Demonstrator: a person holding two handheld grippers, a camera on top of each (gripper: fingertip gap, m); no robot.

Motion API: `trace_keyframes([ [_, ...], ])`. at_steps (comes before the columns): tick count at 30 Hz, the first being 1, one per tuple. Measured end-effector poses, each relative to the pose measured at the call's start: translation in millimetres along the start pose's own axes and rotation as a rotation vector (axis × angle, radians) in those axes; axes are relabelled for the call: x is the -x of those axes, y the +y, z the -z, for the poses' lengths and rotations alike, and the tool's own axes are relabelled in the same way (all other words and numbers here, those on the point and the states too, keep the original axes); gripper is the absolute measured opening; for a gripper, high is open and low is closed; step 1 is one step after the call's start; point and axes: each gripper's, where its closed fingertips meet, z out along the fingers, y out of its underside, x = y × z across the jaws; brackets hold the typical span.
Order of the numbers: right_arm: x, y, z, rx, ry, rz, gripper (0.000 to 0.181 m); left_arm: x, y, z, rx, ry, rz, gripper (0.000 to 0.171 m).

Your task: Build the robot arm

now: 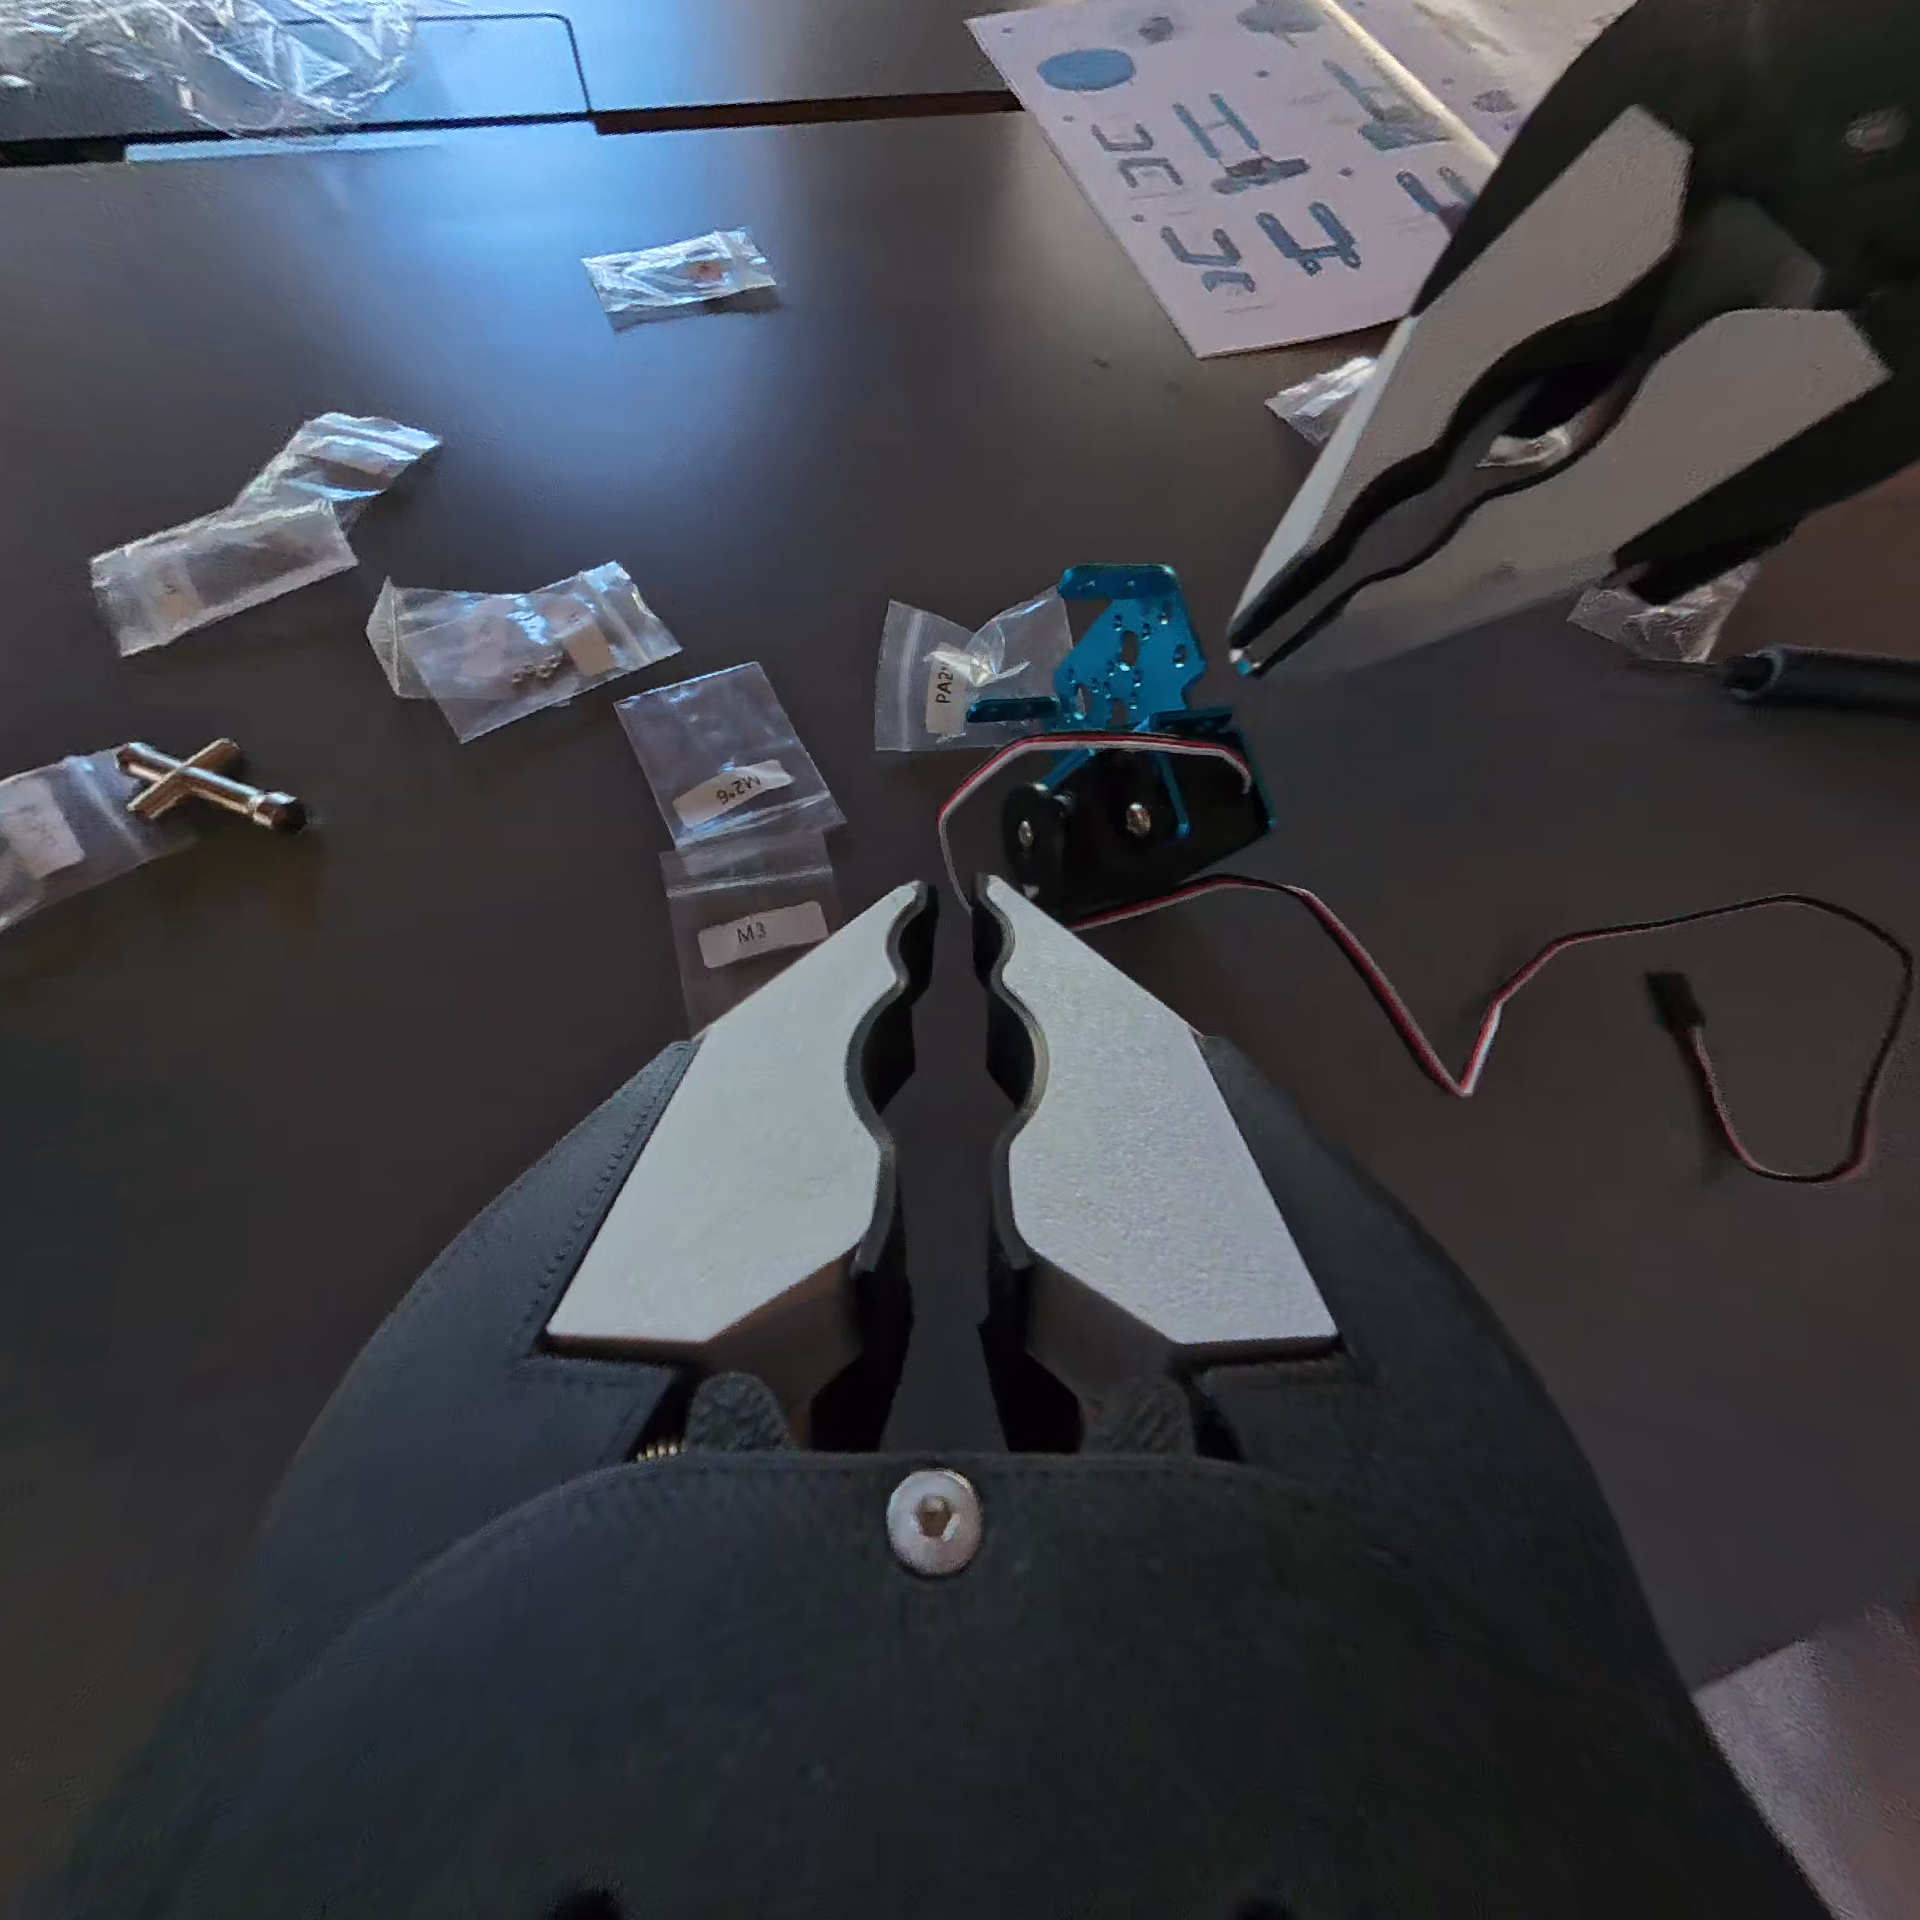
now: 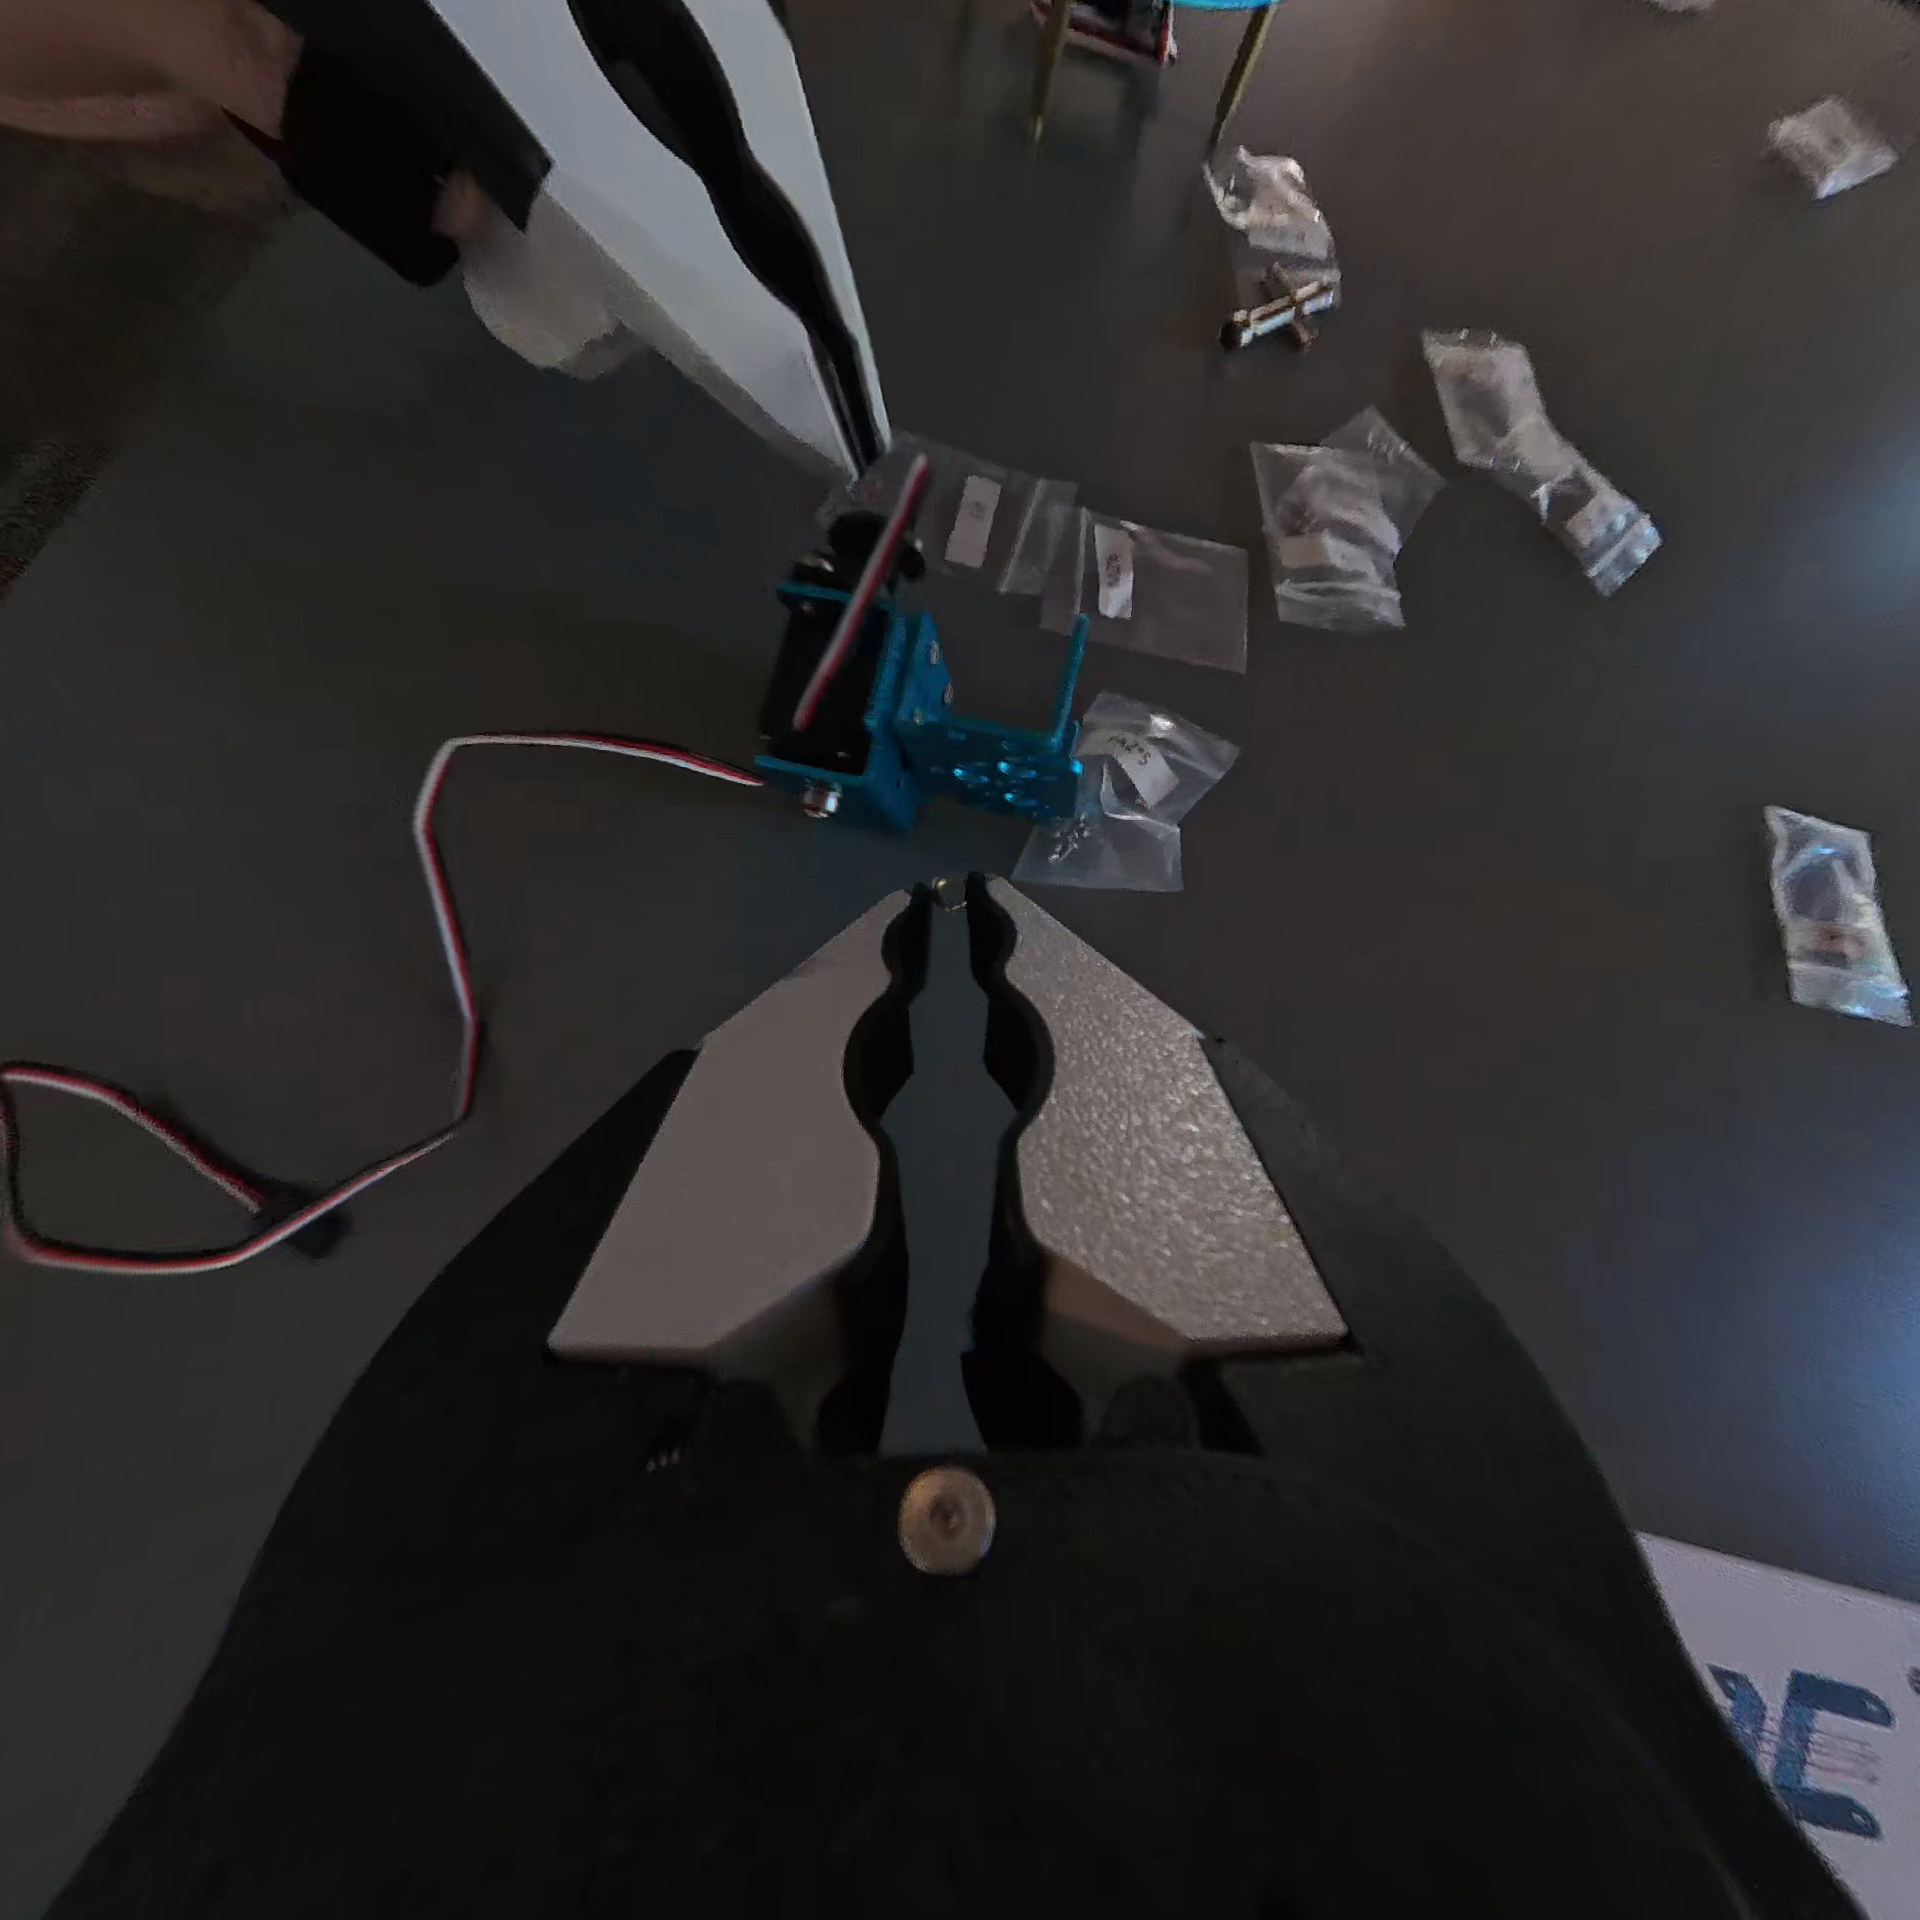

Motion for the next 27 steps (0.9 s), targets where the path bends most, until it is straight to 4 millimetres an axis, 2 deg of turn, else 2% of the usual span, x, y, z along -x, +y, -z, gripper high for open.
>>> trace_keyframes([
  [4,22,-21,13,-0.061,0.017,0.101,0.007,-16,0,7,-0.026,0.045,0.032,0.013],
  [8,35,-41,6,-0.131,0.062,0.189,0.007,-32,-4,6,-0.068,0.058,-0.046,0.025],
  [10,33,-51,1,-0.179,0.134,0.250,0.006,-40,-11,6,-0.104,0.079,-0.093,0.030],
  [13,29,-51,-6,-0.170,0.226,0.386,0.007,-43,-14,4,-0.130,0.063,-0.170,0.025],
  [18,31,-50,-12,-0.150,0.279,0.497,0.006,-39,-5,-4,-0.106,0.011,-0.235,0.016],
  [23,27,-45,-19,-0.112,0.255,0.491,0.006,-39,-10,-7,-0.154,0.031,-0.203,0.009],
  [27,23,-43,-23,-0.115,0.216,0.397,0.006,-35,-12,-10,-0.156,0.038,-0.198,0.008],
])
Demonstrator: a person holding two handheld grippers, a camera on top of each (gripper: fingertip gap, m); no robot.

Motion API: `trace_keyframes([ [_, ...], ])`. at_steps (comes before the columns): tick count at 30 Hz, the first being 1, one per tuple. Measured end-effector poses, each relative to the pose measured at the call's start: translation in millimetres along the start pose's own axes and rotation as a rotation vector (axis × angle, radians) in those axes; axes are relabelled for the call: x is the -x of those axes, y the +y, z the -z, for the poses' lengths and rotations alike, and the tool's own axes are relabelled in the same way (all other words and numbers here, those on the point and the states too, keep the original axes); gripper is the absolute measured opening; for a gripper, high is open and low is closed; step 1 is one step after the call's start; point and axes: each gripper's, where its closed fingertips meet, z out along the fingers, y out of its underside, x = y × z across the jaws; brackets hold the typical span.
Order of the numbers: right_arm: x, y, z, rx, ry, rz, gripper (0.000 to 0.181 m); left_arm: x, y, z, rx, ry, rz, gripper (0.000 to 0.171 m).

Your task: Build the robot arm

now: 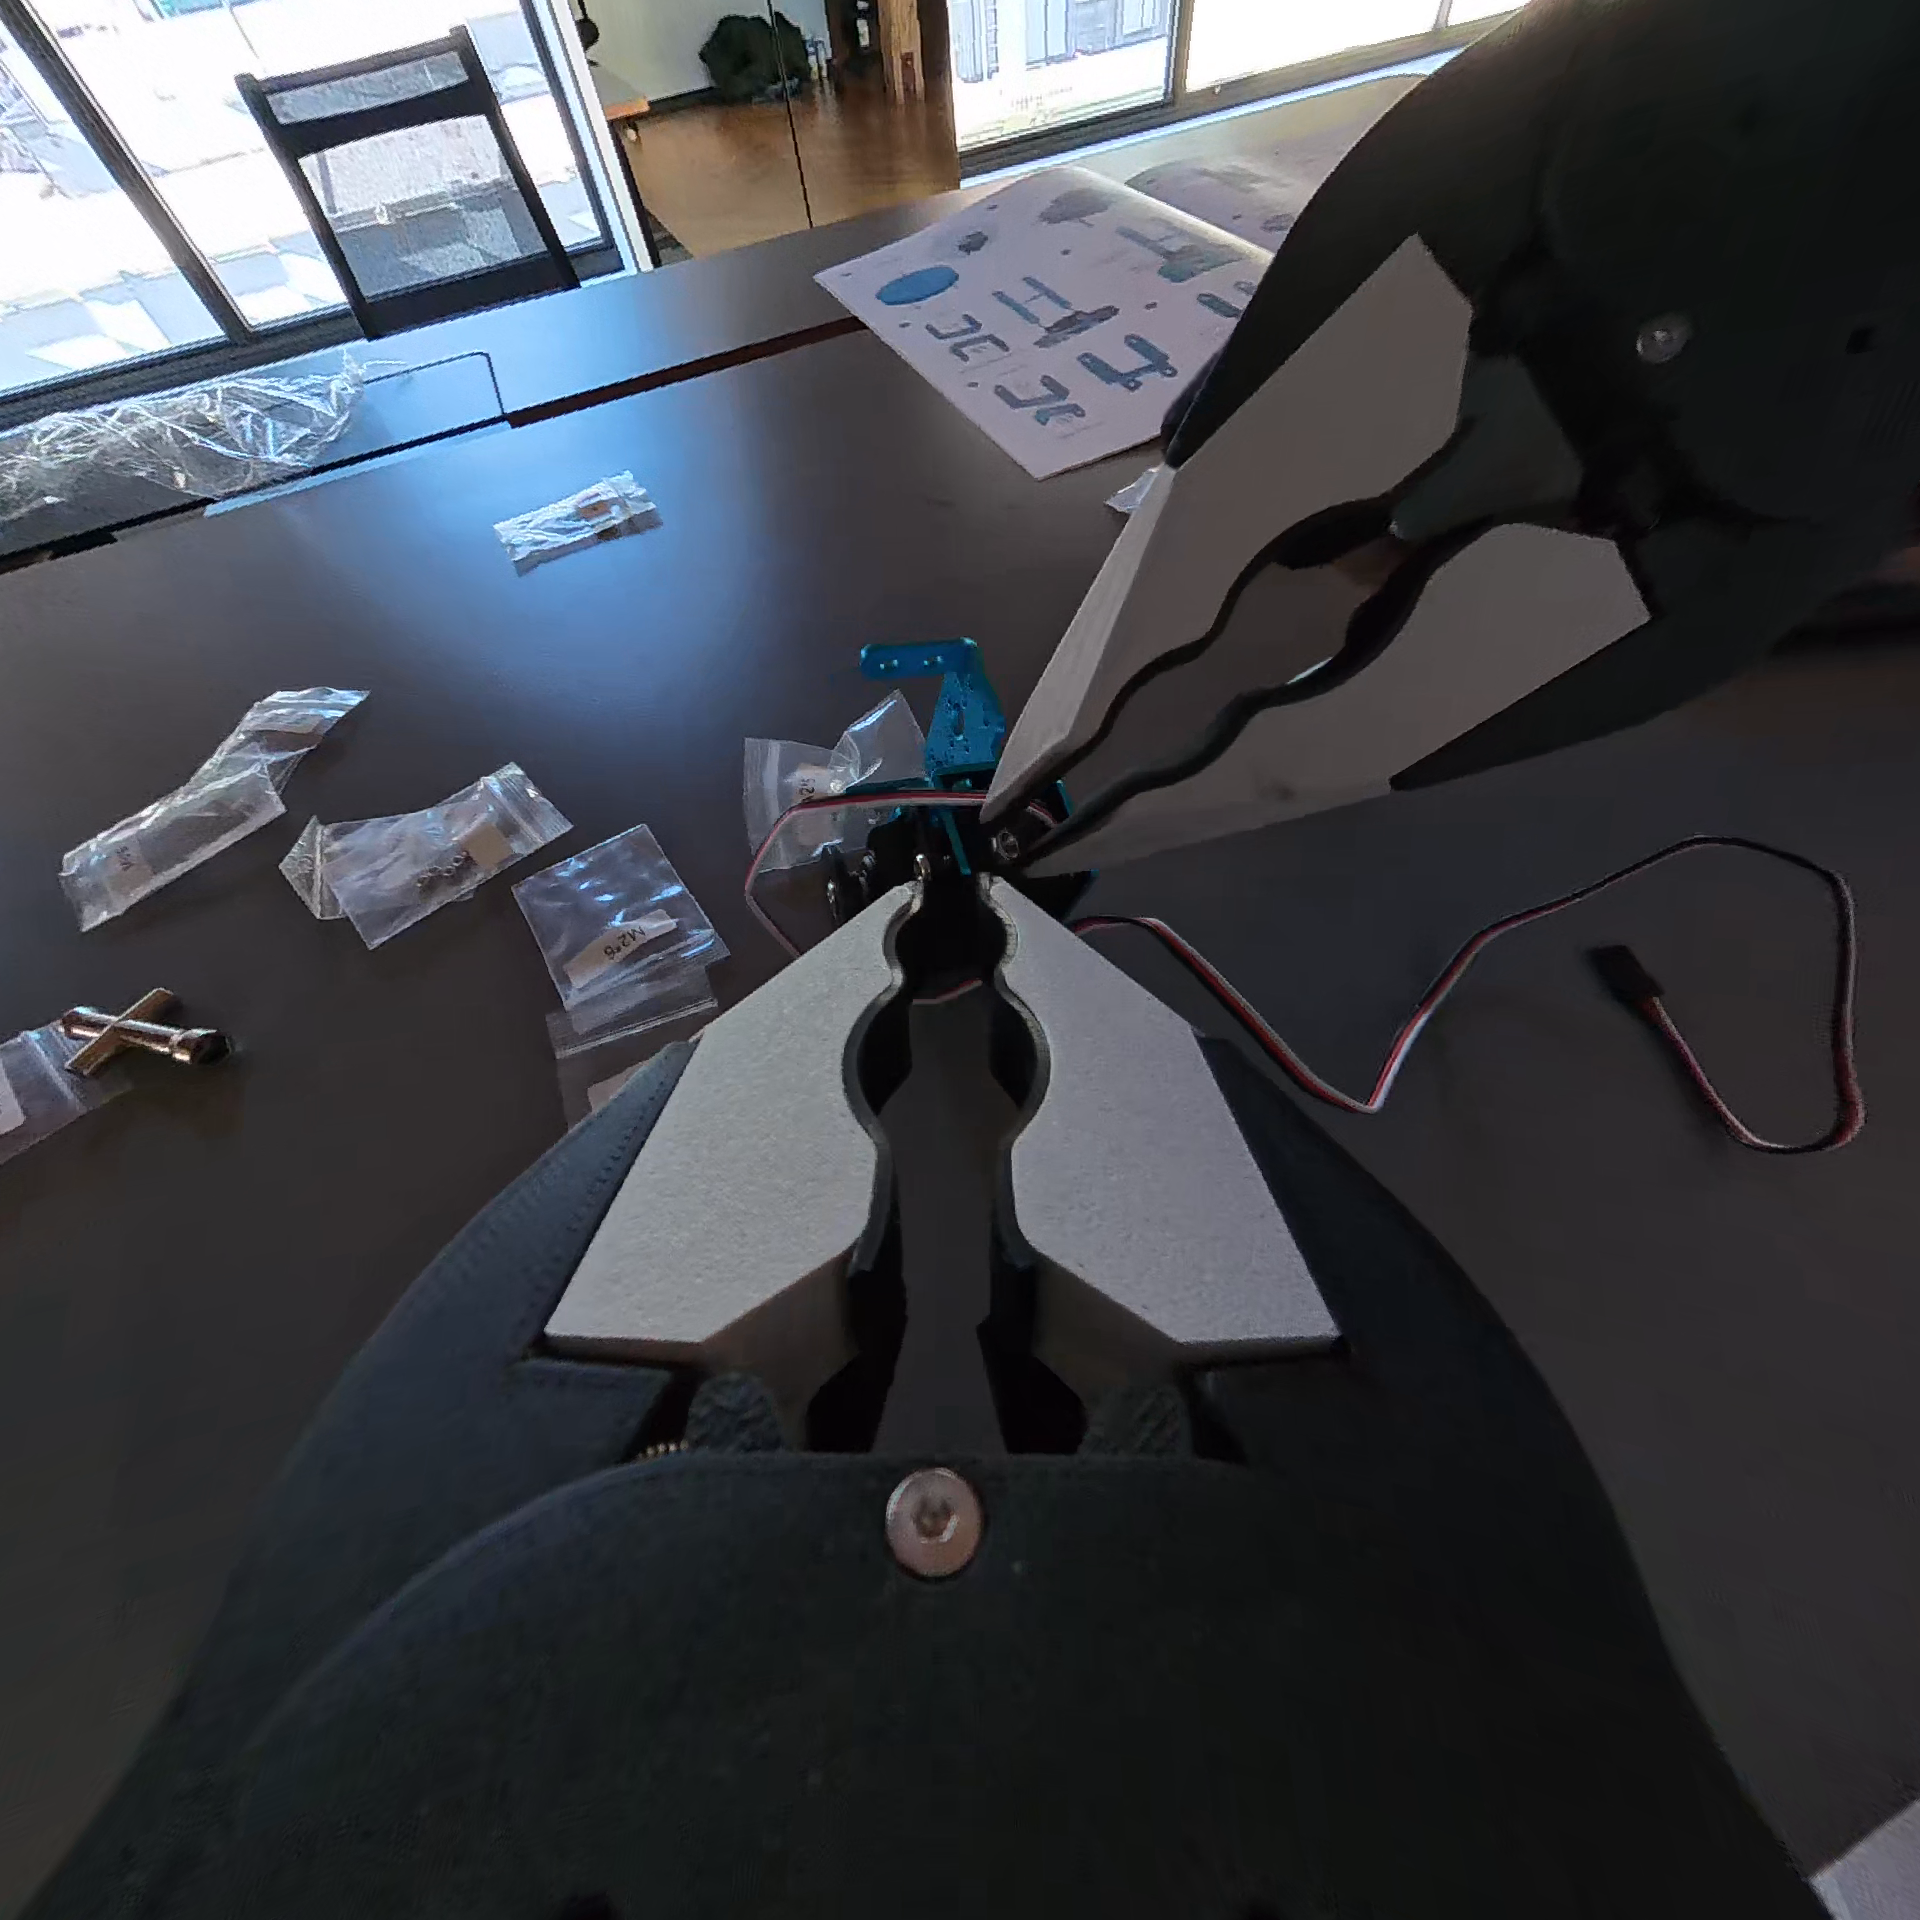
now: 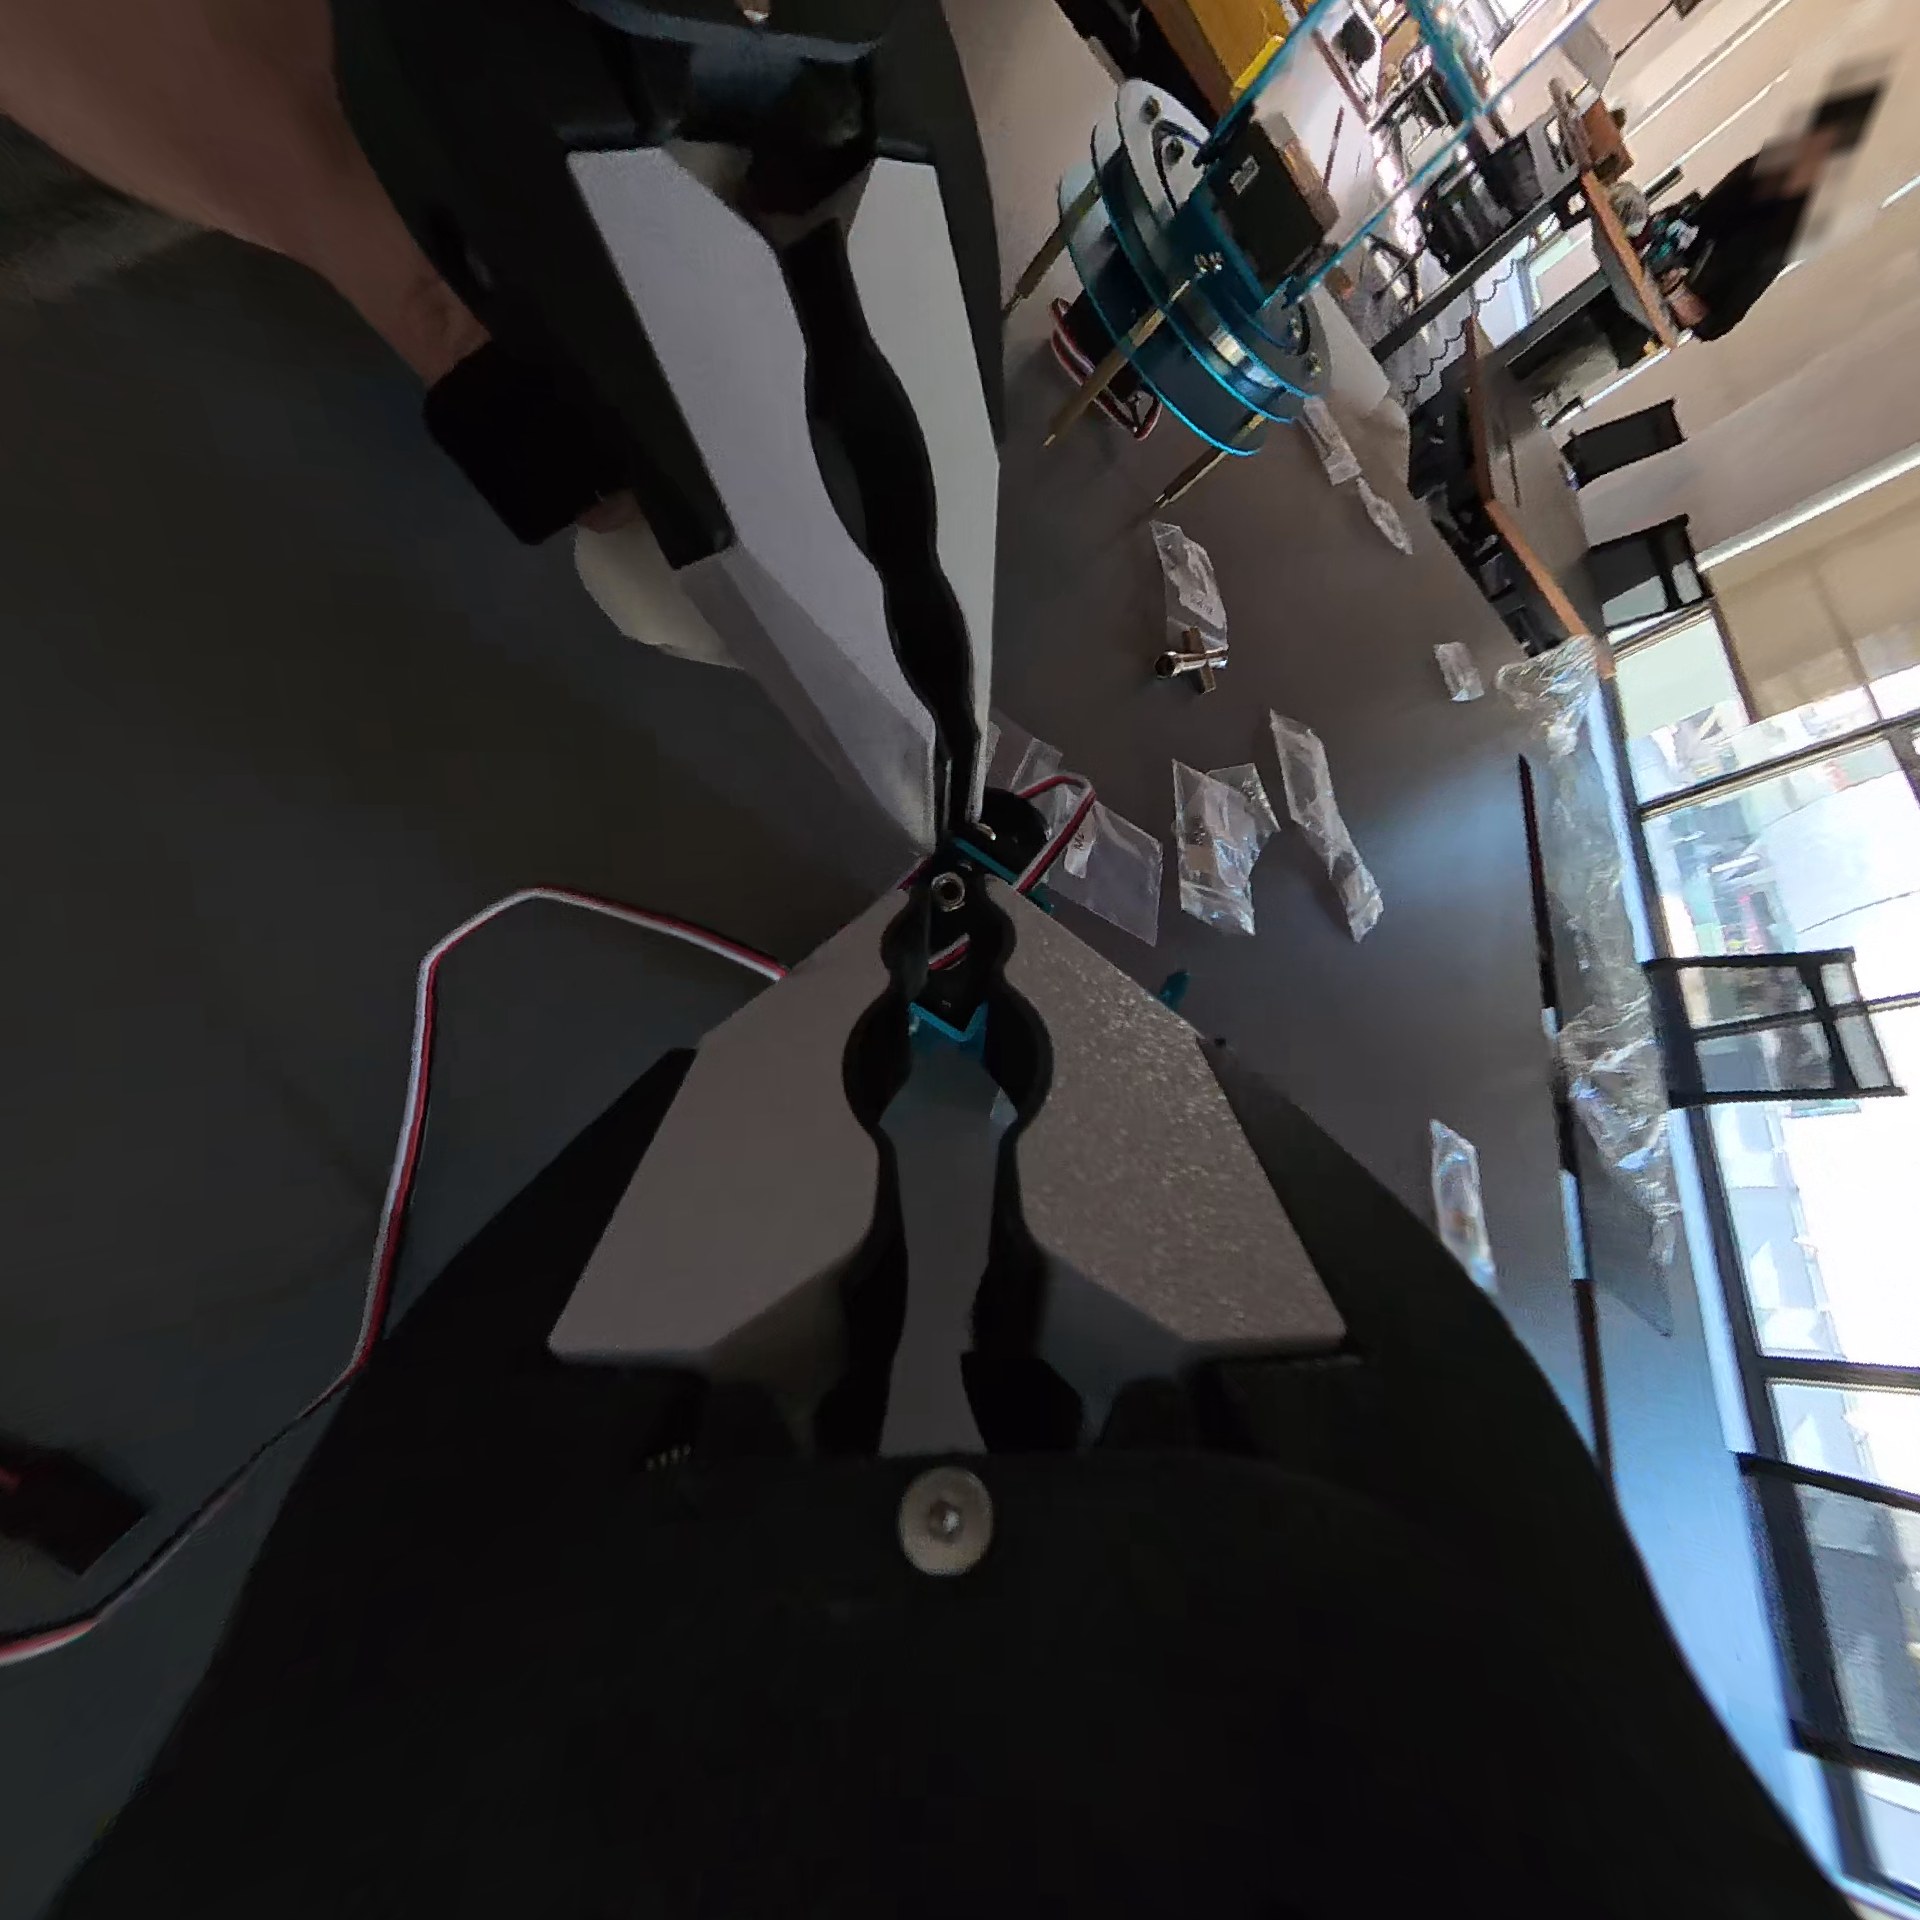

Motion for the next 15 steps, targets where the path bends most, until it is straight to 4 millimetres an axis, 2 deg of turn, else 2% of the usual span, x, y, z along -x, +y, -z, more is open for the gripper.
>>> trace_keyframes([
  [5,-3,-3,2,-0.047,0.001,-0.109,0.006,6,5,2,0.032,-0.023,0.028,0.006],
  [7,-3,-10,7,-0.084,0.019,-0.110,0.006,1,-1,9,-0.008,0.024,0.121,0.006],
  [11,3,-32,24,-0.211,0.037,-0.098,0.006,-27,-22,27,-0.148,0.317,0.398,0.016],
  [15,7,-64,52,-0.402,0.014,-0.152,0.006,-40,-51,57,-0.358,0.657,0.653,0.017],
])
